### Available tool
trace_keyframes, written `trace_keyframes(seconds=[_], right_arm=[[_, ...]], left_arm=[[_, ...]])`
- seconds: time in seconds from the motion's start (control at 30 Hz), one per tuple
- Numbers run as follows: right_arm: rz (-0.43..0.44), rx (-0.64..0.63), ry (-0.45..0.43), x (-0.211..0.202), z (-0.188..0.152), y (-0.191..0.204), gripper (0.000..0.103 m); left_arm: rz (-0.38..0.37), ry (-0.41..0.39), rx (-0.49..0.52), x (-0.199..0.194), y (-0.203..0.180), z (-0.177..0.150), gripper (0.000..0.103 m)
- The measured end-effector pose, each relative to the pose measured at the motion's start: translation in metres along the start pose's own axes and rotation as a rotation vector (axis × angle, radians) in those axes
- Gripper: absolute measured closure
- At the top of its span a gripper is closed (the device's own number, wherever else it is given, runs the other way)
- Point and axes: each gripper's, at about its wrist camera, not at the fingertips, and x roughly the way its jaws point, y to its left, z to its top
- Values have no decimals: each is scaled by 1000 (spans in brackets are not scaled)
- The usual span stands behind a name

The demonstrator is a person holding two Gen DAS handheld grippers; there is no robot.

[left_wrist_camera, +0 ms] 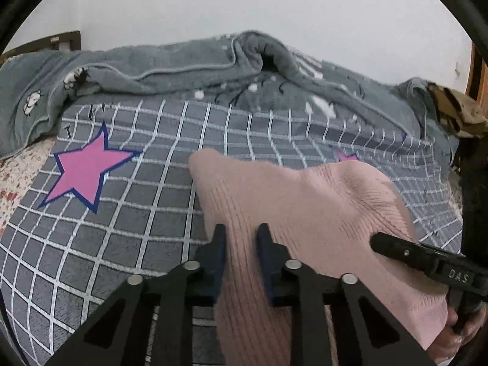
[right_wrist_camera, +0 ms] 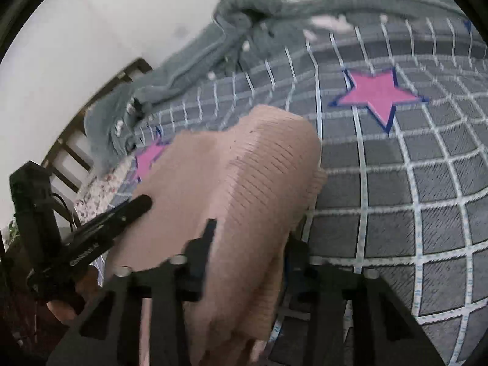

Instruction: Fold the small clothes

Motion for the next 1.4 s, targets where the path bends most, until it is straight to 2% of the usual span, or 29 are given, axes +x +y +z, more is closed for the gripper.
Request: trace_keyframes(seconds=[0.03, 0.1, 0.23, 0.3, 0.37, 0.5, 0.53, 0.57, 0.67, 0.73, 0.87, 0.93, 1.07, 1.27, 1.4], right_arm=[[6, -19, -36, -7, 1, 5, 75], [11, -46, -65, -15, 4, 11, 76], [-2, -42, -120, -32, 12, 7, 76], [-24, -35, -128, -36, 15, -1, 76], [-35, -3, -96, -32, 17, -16, 75], [-113, 29, -18, -14, 10, -34, 61], [-128, 18, -30, -16, 8, -34, 56], [-144, -1, -38, -19, 8, -31, 55], [-207, -78, -72, -30, 6, -21, 54], [-232, -107, -96, -38, 2, -18, 54], [-239, -129, -129, -49, -5, -15, 56], [-241, -153, -114, -44, -9, -12, 77], [-296, -191, -117, -37, -14, -5, 78], [-260, -154, -122, -46, -13, -10, 73], [-267, -177, -137, -51, -16, -4, 71]], left_arm=[[3, -12, 1, -2, -2, 3, 92], [-7, -18, -9, -3, -5, 7, 95], [-30, -4, -19, 8, -17, 11, 96], [-31, 0, -9, 13, -26, 10, 96], [-17, -1, 5, 17, -34, 9, 94], [-39, 10, 4, 20, -35, 6, 83], [-42, 10, 4, 20, -34, 5, 80], [-39, 9, 3, 19, -33, 4, 80], [-42, 13, -7, 18, -31, 1, 67], [-51, 23, -18, 18, -29, -1, 59], [-49, 23, -8, 15, -30, -5, 56], [-50, 17, -8, 13, -31, -6, 52], [-37, 10, 9, 11, -33, -9, 52], [-35, 6, 19, 6, -35, -12, 49], [-27, 3, 21, 3, -35, -14, 47]])
